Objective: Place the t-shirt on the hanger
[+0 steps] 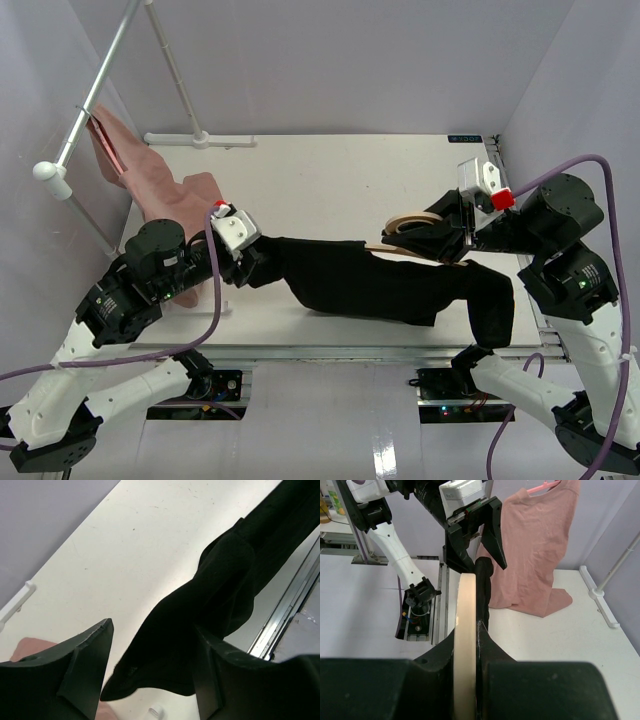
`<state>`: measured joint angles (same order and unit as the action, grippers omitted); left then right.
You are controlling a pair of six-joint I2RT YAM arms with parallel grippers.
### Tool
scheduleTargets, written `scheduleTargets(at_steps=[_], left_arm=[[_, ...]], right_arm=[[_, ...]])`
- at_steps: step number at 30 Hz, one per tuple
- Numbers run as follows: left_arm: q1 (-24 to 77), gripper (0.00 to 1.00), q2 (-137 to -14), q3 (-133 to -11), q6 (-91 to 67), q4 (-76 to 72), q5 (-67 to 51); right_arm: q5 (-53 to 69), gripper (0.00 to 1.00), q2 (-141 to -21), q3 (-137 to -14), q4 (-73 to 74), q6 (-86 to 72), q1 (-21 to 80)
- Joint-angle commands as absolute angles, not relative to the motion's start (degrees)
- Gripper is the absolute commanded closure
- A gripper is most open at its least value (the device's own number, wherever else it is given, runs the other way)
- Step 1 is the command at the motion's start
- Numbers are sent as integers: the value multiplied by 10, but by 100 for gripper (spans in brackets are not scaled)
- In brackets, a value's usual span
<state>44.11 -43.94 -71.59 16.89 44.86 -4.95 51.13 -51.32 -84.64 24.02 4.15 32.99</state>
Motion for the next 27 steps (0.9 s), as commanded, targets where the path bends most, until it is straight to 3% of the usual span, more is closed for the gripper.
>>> scheduleTargets(at_steps=[1,3,4,16,24,26,27], left_arm=[[442,65,-432,-718,175,460,-60],[443,99,-430,-722,169,462,-49],[443,100,-429,-722,168,462,-42],[442,100,-450,-726,147,471,80],[442,99,-466,-742,136,489,85],[442,94,-471,-745,126,489,76],[443,83,-472,-747,127,491,51]], right_arm=[[505,92,-501,-851,215,47,328],[489,92,-503,-851,216,45,327],[479,92,-503,-852,217,44,328],[439,92,-513,-854,219,49,327],[418,92,-508,-854,228,56,327],[412,92,-510,-853,234,62,327],[413,92,-512,-848,234,65,328]])
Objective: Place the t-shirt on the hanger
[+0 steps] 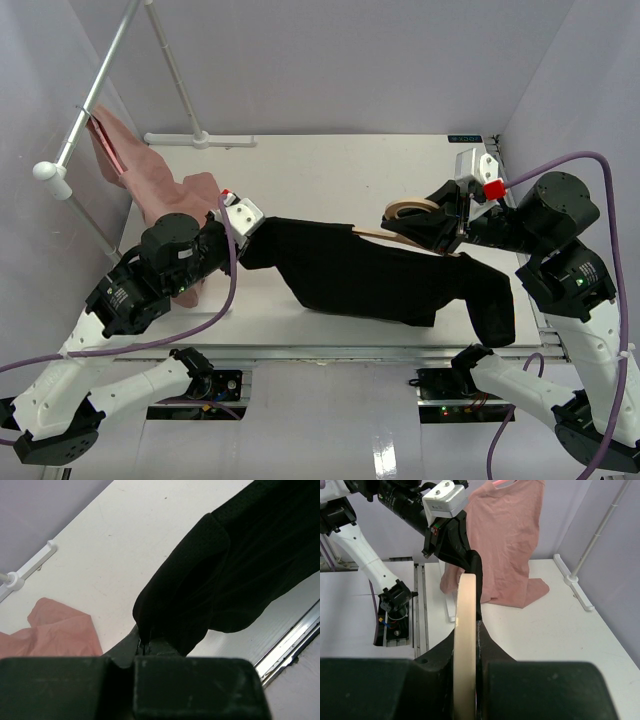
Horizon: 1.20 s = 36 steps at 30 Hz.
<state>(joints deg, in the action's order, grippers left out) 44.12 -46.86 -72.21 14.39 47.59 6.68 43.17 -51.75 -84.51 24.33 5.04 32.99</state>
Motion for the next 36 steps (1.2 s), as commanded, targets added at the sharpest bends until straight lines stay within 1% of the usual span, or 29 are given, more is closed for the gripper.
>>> scheduleTargets(at_steps=[1,3,4,6,8,10,14,17,25,36], left_arm=[[443,63,-471,-750,133,490,39],[443,32,-469,-765,136,485,-3],[443,28,-467,-773,136,484,-26],[442,27,-465,-788,135,483,-70],[442,33,-479,-820,120,484,-88],[442,31,-513,-866,106,507,-105],[442,30,-571,-924,132,535,-255],[443,31,-607,-923,144,527,-307],[443,33,-653,-877,163,500,-370],[447,37,-670,-845,170,500,-370]], right_arm=[[414,92,-512,-845,234,66,327],[419,92,-518,-832,233,68,328],[422,92,-519,-826,232,69,328],[425,92,-522,-815,231,71,328],[436,92,-525,-809,230,73,327],[446,92,-530,-807,230,76,327],[476,92,-540,-802,231,79,328],[491,92,-547,-792,222,79,328],[510,92,-548,-767,187,68,327],[539,92,-542,-704,102,26,327]])
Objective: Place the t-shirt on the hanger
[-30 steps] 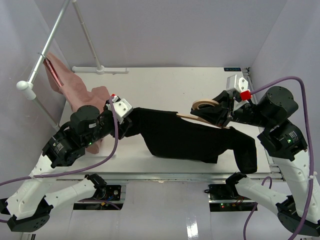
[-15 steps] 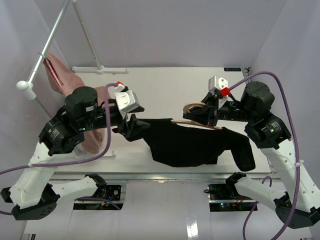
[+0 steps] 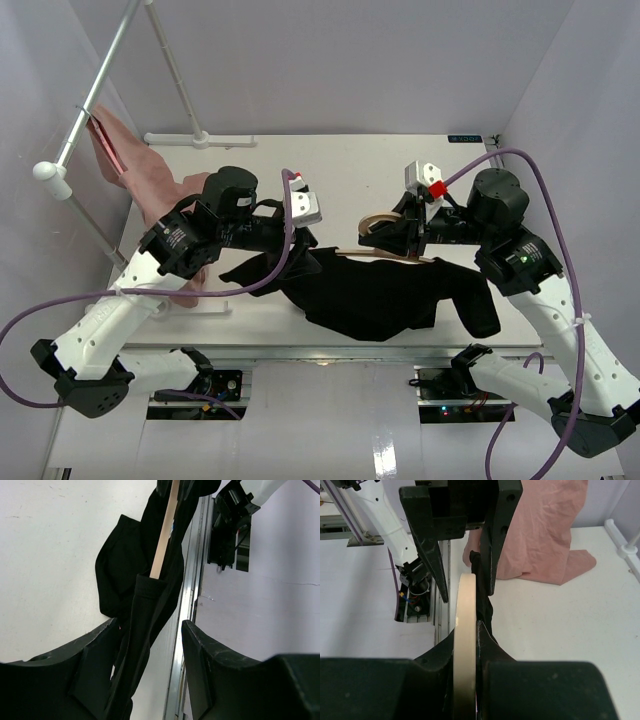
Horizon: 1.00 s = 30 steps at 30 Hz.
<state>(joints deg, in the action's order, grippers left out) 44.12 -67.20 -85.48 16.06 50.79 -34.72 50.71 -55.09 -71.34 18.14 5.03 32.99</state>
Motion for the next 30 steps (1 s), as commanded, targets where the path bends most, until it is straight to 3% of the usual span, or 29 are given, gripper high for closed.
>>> scheduleTargets(at_steps=[1,8,12,14,15,23,26,30], left_arm=[[448,39,-675,-844,170,498,-373],[458,46,-699,-821,170,497,-382],[459,69,-698,-810,169,490,-382],[460,92,-701,-809,169,487,-388],[460,98,-701,-807,169,485,-391],[460,100,-659,-748,149,426,-405],[459,100,-620,-717,109,376,-376],[460,100,-598,-698,66,366,-284]], right_arm=[[541,92,-543,-701,97,25,327],[551,92,-544,-685,77,19,327],[551,92,-544,-683,77,18,327],[550,92,-543,-681,75,18,327],[550,92,-543,-680,74,18,327],[529,89,-547,-677,71,11,328],[476,61,-548,-679,71,-7,328],[379,37,-536,-679,67,-38,327]])
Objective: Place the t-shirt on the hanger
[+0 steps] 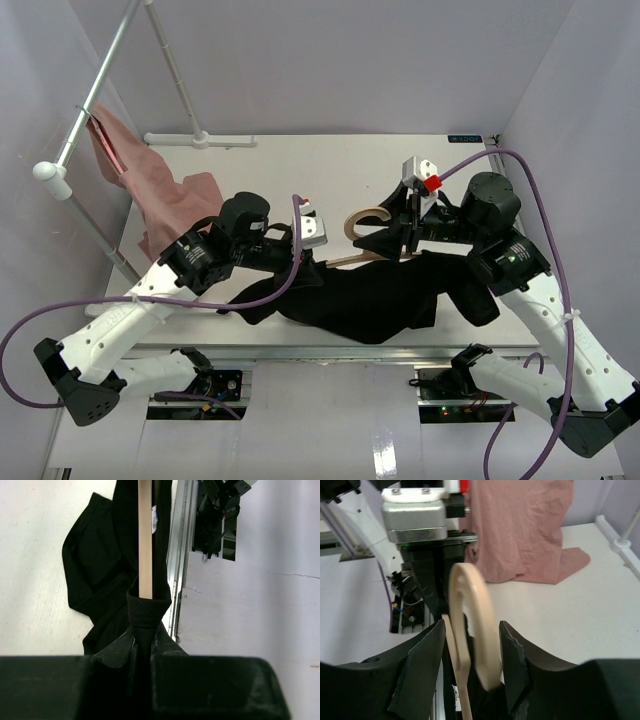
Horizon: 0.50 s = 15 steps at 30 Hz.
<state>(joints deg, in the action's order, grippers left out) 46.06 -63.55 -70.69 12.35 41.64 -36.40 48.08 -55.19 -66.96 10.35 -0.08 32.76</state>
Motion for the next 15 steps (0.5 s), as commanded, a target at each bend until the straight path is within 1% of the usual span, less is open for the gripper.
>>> scheduleTargets(at_steps=[1,3,4,5,10,15], left_arm=[[460,100,-596,-694,53,368,-244],[460,100,-595,-679,39,369,-207],[460,100,-595,-670,31,367,-195],[460,100,-597,-663,25,365,-182],[459,100,-617,-648,-58,359,-65],[459,100,-584,-636,-137,321,64]], right_arm=[[348,29,-530,-678,65,-46,328],[291,10,-519,-677,64,-59,327],[267,4,-515,-675,63,-64,327],[249,2,-509,-673,61,-67,328],[154,4,-464,-658,57,-80,328],[99,5,-424,-638,55,-67,327]])
